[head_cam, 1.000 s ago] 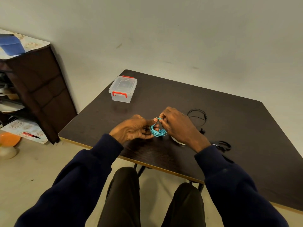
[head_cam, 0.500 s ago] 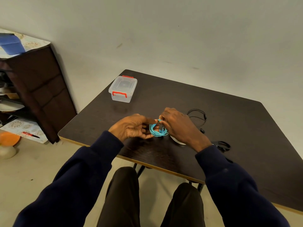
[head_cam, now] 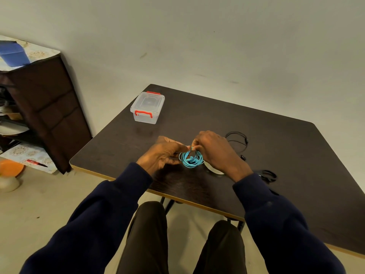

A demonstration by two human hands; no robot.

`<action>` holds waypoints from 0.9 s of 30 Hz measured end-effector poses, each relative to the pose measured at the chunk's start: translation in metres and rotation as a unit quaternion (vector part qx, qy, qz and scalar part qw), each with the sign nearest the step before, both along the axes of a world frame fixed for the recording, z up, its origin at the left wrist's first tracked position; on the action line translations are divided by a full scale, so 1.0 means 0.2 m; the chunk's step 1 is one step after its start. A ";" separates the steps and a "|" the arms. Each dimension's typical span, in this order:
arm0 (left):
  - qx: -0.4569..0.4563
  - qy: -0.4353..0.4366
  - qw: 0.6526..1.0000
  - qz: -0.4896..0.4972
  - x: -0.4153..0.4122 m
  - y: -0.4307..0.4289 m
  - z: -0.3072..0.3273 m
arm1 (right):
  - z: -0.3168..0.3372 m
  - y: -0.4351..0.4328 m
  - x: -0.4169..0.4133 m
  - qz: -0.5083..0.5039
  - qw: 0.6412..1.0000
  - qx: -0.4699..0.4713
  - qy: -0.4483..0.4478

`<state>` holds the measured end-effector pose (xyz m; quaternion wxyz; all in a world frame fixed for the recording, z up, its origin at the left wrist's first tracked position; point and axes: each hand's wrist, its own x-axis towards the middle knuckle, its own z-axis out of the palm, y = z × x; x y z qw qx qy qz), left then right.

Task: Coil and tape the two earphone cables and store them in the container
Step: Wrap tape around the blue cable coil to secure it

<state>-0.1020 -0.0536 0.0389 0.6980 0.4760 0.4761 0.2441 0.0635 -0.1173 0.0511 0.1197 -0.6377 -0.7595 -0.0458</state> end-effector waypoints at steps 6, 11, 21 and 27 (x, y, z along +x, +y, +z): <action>0.075 0.017 0.997 -0.015 -0.03 0.03 -0.02 | -0.03 0.03 0.00 -0.023 0.988 -0.027 0.149; 0.086 0.027 0.995 -0.032 -0.05 0.05 -0.02 | -0.05 0.03 0.01 -0.043 0.965 -0.022 0.259; 0.002 -0.026 0.997 -0.075 -0.05 0.03 -0.02 | -0.11 0.04 0.07 -0.035 0.927 -0.038 0.371; 0.095 0.046 0.989 -0.107 -0.03 0.04 -0.03 | -0.13 0.06 0.05 -0.051 0.925 -0.024 0.375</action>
